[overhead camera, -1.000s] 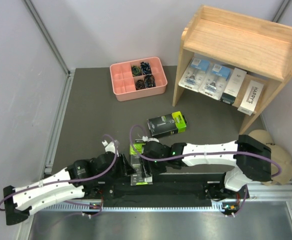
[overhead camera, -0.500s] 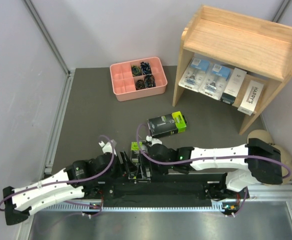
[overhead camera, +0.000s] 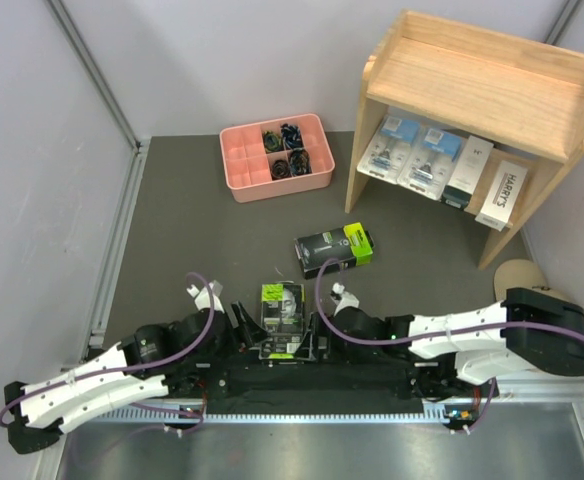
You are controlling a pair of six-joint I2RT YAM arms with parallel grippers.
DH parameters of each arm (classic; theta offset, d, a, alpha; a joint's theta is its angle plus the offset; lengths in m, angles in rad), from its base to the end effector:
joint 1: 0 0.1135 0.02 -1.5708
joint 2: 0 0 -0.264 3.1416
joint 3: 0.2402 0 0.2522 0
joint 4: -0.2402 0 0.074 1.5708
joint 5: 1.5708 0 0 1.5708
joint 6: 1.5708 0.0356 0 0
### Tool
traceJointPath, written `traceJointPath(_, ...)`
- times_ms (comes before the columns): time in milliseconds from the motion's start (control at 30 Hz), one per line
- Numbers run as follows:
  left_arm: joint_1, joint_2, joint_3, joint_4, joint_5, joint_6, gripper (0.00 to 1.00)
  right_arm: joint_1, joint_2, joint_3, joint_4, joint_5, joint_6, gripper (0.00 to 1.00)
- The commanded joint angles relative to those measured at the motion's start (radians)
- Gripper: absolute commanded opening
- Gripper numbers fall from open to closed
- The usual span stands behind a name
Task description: Place and organize the shaving razors onto the shelf
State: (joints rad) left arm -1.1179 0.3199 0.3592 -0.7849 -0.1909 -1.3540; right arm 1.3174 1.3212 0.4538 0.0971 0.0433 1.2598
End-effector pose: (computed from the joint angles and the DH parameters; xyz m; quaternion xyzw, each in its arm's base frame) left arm 0.0463 -0.0796 0.1922 -0.1453 0.9011 -0.3483 0.2136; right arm 0.0611 0.2296 0.1450 -0.0181 0.9206 0.3686 0.1276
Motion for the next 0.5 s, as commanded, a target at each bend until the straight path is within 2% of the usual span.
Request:
traceJointPath(0,-0.005,-0.01,0.006,-0.008,-0.016,-0.013,0.8,0.0,-0.094,-0.105,0.236,0.104,0.079,0.9)
traceJointPath(100,-0.003,-0.01,-0.005,-0.002,-0.013,-0.016,0.8,0.0,-0.138,-0.167,0.344,0.122,0.07,0.92)
traceJointPath(167,-0.005,-0.008,-0.009,0.003,-0.012,-0.019,0.8,0.0,-0.142,-0.176,0.345,0.125,0.076,0.93)
traceJointPath(467,-0.005,-0.002,-0.025,0.024,-0.002,-0.022,0.8,-0.007,0.055,-0.13,0.499,0.064,0.078,0.93)
